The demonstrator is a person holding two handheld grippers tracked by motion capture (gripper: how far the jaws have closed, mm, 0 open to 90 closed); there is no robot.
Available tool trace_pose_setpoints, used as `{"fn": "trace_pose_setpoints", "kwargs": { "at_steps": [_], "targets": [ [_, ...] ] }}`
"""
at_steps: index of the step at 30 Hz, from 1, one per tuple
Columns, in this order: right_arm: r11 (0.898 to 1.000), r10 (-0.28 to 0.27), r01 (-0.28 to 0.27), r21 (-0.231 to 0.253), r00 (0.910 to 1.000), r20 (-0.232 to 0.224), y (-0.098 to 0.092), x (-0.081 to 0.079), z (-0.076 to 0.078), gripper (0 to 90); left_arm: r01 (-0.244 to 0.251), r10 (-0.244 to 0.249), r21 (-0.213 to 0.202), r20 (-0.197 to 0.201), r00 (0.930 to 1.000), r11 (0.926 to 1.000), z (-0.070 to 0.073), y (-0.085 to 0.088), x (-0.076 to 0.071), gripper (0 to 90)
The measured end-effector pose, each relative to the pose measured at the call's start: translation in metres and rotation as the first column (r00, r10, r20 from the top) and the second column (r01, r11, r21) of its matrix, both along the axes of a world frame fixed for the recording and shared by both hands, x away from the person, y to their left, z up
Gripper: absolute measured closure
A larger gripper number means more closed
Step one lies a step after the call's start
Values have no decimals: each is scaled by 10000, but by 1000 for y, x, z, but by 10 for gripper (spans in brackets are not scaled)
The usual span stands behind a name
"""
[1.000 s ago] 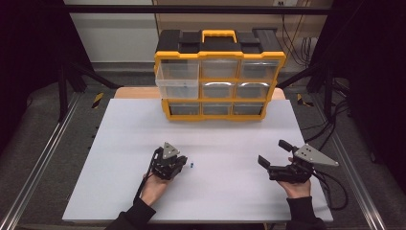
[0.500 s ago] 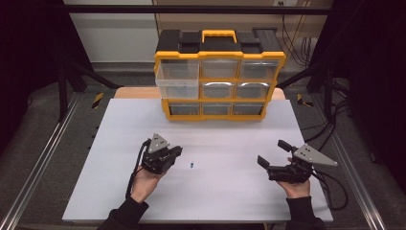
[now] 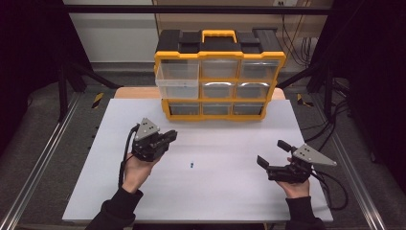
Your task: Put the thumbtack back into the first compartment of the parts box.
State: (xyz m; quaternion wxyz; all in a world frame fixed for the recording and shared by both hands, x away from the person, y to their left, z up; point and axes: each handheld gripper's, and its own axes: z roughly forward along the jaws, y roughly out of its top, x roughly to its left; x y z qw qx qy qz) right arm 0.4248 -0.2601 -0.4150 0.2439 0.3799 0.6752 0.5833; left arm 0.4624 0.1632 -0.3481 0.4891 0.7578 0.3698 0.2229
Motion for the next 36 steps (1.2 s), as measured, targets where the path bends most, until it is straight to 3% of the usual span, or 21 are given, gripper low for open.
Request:
{"fn": "trace_pose_setpoints", "kwargs": {
  "at_steps": [6, 25, 30, 33, 36],
  "targets": [
    [10000, -10, 10, 29, 10000, 19, 0, 0, 0, 6, 40, -44, 132, 334, 9994, 9999, 22, 1, 4, 846],
    [10000, -10, 10, 31, 10000, 22, 0, 0, 0, 6, 52, -46, -42, 1189, 9929, 10000, 89, -3, 16, 847],
    [10000, -13, 12, 50, 10000, 60, -1, 0, 1, 6, 12, -7, -36, 1295, 9916, 10000, 101, -7, 21, 847],
    [10000, -13, 13, 50, 10000, 45, -1, 0, 1, 6, -45, 17, 185, 1486, 9889, 9998, 107, -11, 25, 846],
    [10000, -40, 40, 65, 10000, 14, -1, -1, 1, 6, -123, 91, 215, 1418, 9899, 9997, 113, -14, 29, 846]
  ]
}}
